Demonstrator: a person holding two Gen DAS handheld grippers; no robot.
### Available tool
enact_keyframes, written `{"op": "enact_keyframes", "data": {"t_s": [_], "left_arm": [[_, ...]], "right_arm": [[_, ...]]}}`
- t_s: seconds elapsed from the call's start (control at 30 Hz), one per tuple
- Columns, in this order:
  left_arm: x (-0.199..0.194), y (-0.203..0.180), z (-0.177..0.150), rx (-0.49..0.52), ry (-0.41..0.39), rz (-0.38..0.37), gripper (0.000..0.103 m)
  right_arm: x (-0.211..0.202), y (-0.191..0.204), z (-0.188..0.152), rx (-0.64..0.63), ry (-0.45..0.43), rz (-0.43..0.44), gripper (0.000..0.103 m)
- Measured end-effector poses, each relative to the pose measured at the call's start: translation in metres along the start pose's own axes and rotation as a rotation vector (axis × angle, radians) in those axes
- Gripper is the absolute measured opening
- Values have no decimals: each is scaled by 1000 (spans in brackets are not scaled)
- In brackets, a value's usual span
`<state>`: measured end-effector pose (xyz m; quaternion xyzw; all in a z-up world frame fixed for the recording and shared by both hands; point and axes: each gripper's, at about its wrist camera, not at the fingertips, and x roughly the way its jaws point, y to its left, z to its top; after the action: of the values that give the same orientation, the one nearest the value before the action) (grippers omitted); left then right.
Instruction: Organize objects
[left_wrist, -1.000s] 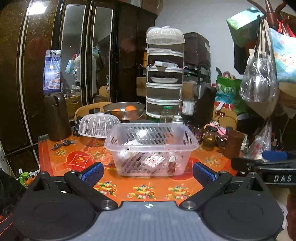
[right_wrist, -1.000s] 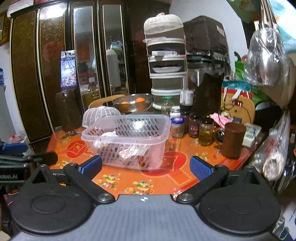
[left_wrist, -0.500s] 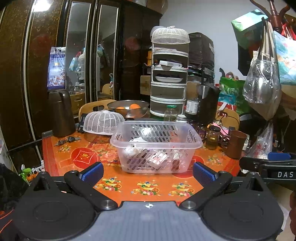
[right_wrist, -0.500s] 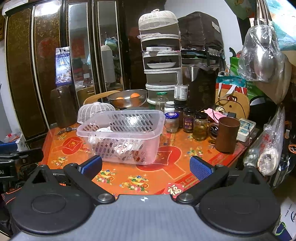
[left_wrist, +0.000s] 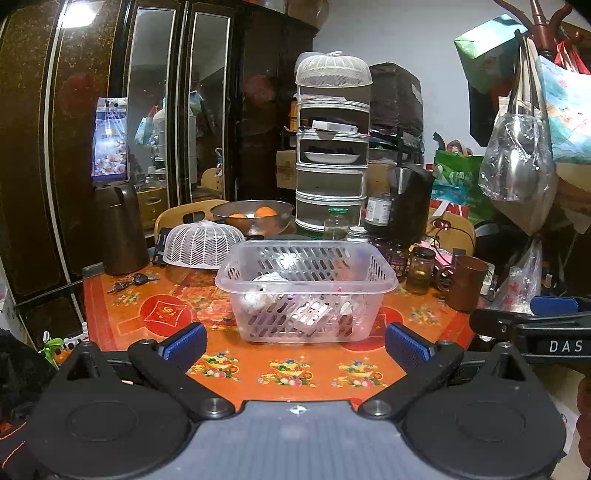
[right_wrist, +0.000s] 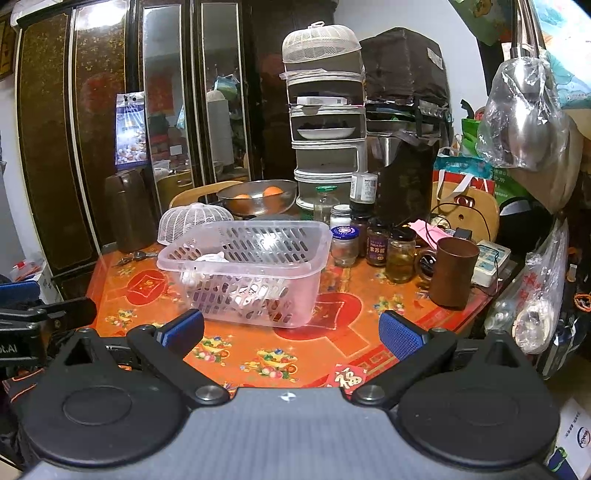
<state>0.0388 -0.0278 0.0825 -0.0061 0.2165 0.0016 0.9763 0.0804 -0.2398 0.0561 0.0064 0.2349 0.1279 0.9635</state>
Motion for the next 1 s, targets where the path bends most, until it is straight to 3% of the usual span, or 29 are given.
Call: {"op": "enact_keyframes", "data": {"t_s": [1.0], "left_arm": [[4,4,-3,-23,20,-16,103]], "right_arm": [[3,5,-3,-4,9,19,103]]}}
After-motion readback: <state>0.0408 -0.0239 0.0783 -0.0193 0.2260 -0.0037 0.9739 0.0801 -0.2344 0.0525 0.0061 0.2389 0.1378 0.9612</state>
